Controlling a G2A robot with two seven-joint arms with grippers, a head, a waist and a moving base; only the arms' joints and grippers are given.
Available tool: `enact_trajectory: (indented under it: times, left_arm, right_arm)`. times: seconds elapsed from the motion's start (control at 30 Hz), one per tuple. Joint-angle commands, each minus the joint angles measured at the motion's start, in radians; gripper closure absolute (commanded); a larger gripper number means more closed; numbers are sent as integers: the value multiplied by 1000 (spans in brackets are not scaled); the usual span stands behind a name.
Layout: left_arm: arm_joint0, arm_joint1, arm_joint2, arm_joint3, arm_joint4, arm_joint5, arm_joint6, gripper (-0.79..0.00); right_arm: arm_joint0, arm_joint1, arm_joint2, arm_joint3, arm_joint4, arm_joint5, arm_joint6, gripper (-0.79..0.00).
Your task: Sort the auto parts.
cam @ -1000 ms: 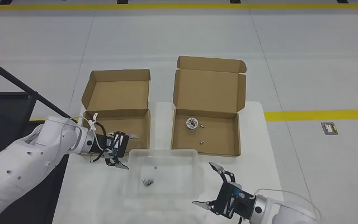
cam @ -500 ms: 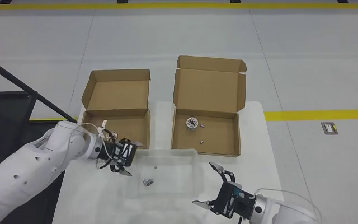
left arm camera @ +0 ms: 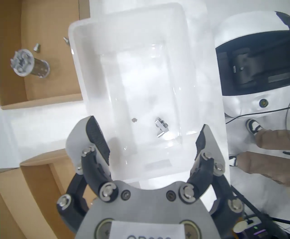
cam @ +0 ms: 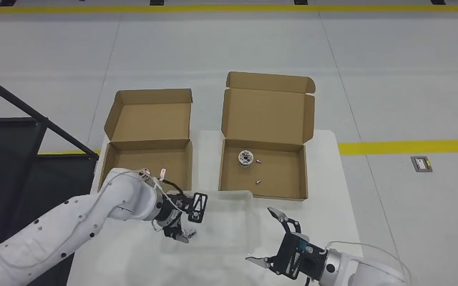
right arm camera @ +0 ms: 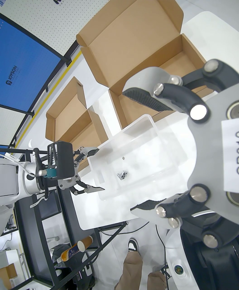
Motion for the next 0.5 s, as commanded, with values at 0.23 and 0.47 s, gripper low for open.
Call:
enact_trajectory:
  times: [0.23, 0.47]
  left_arm:
    - [41, 2, -7, 67, 24, -2, 67, -785]
    - [58, -15, 2, -3, -146, 148, -226, -785]
  right_arm:
    - [0, 0, 0, 0, 0, 0, 0, -785]
    - [0, 0, 0, 0, 0, 0, 0, -785]
